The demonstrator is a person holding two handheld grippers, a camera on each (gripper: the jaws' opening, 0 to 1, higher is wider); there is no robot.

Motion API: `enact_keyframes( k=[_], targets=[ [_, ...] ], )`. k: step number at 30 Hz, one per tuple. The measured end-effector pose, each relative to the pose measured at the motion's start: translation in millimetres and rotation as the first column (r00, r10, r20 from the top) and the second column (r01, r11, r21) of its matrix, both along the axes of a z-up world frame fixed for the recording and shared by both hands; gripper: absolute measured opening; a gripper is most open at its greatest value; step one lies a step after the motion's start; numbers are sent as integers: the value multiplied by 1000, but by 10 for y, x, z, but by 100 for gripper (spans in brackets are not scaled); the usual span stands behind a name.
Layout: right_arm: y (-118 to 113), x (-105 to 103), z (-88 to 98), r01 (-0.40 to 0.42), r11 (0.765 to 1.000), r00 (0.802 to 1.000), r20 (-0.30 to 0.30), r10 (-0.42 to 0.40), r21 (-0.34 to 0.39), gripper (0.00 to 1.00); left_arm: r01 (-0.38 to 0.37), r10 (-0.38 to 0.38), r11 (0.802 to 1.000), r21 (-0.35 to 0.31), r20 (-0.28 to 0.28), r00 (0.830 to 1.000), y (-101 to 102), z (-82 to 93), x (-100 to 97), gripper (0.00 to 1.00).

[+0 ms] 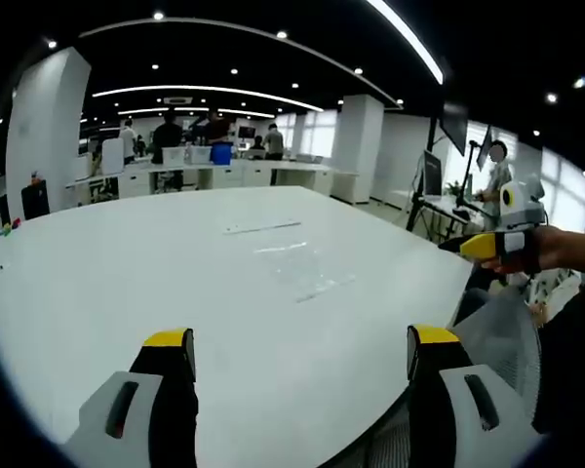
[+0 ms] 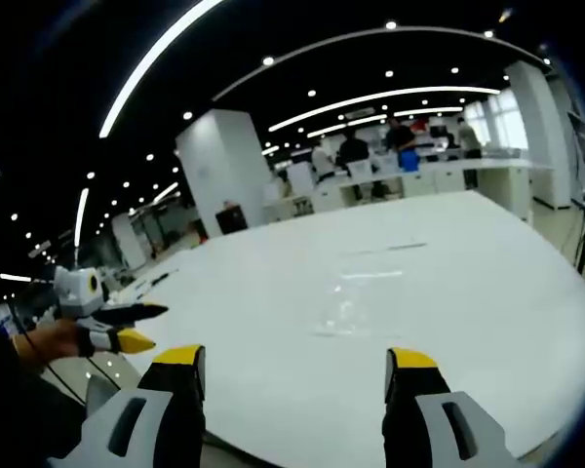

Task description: Open the resealable bag by pulling the two sides of the seal apart until the entire bag opening is separated and visibly accessible.

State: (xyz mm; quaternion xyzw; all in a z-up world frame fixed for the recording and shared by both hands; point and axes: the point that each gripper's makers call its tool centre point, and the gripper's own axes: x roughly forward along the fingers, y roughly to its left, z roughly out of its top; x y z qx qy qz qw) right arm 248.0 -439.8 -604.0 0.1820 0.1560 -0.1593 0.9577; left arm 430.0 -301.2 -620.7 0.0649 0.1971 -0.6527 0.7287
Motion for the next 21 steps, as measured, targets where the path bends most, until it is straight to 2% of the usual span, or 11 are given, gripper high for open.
enact_keyframes(
  k=[14,18,21],
  targets=[
    [3,9,-40,-10,1000,1000,-22,10,-13,74,13,-13,1000,24,23,1000,3,-41,-16,88],
    [5,4,-52,-11,1000,1000,-24,11,-11,73,0,-1,1000,16,47,999,9,-2,2,84],
    [5,2,-69,-11,1000,1000,-28,11,-7,73,-4,4,1000,9,45,999,3,15,18,86]
  ],
)
